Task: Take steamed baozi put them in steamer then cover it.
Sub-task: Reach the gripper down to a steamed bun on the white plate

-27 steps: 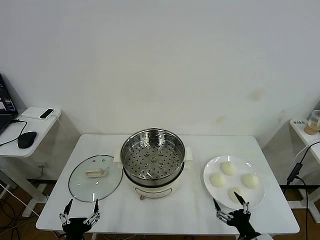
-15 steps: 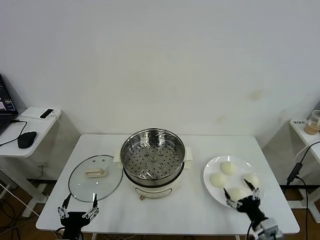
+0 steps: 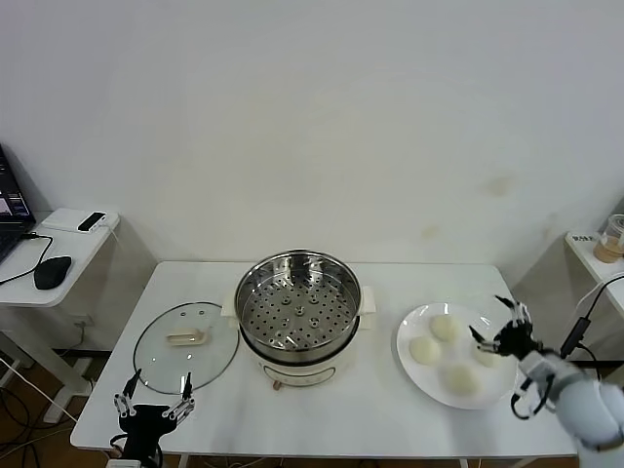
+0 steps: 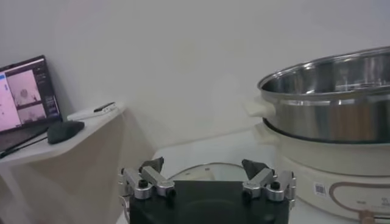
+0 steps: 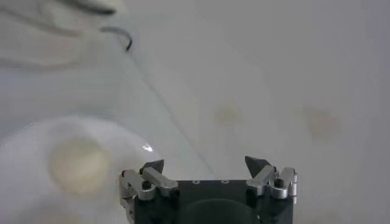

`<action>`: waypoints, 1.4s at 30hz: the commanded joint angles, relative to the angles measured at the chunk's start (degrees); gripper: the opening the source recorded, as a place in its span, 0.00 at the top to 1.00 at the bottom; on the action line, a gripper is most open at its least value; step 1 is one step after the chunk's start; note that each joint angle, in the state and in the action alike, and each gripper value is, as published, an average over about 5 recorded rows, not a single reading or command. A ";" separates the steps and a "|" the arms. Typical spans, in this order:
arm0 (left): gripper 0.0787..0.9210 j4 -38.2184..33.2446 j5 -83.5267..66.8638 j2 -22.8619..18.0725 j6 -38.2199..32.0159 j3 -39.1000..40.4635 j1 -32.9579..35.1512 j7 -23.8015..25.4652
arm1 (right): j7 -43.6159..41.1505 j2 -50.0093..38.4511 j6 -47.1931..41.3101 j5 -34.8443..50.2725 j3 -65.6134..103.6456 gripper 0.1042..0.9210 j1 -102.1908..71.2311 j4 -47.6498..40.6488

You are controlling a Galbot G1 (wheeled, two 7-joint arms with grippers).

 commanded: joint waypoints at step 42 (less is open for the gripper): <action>0.12 -0.50 2.20 0.11 0.99 -0.71 -2.15 1.02 | -32.02 -5.75 2.34 -0.56 -64.01 0.12 56.28 -36.02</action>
